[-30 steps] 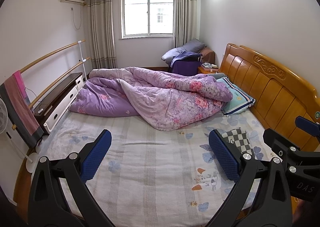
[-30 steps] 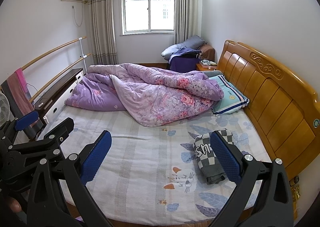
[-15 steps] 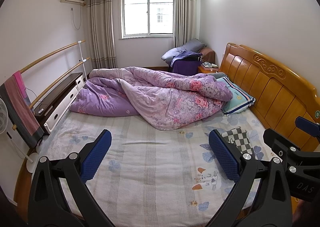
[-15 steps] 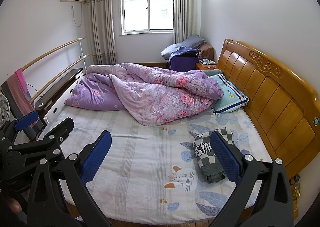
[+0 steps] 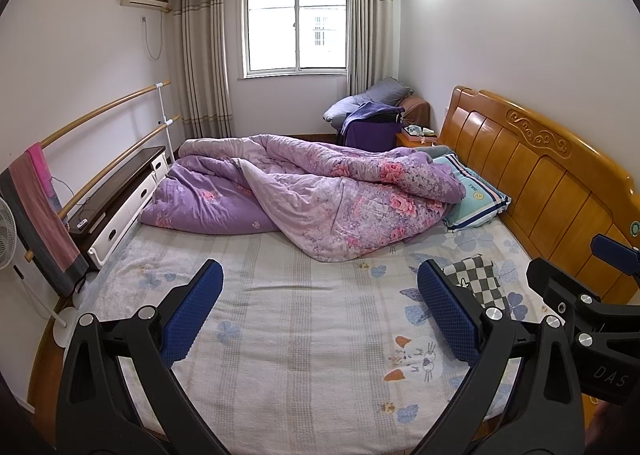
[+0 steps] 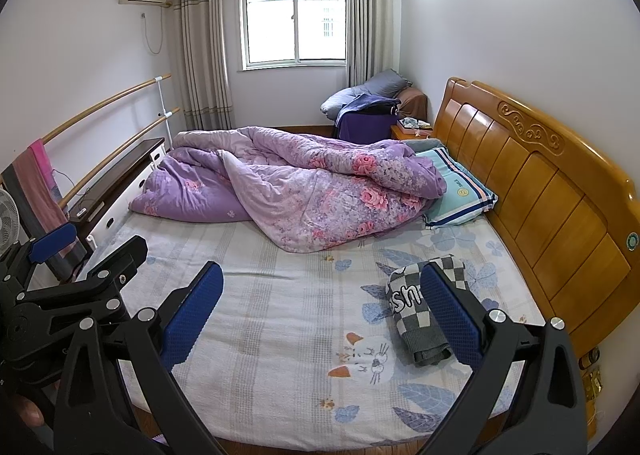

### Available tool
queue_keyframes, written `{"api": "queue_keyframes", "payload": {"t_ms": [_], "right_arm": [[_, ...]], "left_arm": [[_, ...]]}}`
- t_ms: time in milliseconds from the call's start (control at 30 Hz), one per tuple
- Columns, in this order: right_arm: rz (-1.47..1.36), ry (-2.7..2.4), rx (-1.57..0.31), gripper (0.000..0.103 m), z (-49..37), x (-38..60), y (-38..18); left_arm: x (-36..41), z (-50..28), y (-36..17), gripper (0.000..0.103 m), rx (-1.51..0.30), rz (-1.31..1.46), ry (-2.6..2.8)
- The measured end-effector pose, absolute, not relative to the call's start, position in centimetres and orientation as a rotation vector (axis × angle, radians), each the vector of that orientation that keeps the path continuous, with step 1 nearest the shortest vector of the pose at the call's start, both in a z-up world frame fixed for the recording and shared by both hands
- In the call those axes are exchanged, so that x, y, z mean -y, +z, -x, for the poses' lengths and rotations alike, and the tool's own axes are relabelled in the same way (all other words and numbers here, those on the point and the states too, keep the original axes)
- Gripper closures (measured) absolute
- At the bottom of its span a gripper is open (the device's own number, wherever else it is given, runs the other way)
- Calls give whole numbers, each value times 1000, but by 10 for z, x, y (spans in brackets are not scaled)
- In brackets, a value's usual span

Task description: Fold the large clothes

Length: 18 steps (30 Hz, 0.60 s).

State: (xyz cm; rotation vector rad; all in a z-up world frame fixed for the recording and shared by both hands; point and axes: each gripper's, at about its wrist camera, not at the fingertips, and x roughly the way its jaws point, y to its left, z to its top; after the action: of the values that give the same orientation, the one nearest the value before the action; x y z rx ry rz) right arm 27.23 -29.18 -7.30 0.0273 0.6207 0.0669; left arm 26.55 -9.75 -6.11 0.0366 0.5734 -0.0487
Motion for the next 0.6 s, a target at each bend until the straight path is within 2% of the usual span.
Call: {"api": "queue_keyframes", "payload": {"t_ms": [600], "right_arm": [[-30,63,-623,8,-270,291,-73]], "left_arm": [[97,-265,-62,5,-574,-37,-48]]}}
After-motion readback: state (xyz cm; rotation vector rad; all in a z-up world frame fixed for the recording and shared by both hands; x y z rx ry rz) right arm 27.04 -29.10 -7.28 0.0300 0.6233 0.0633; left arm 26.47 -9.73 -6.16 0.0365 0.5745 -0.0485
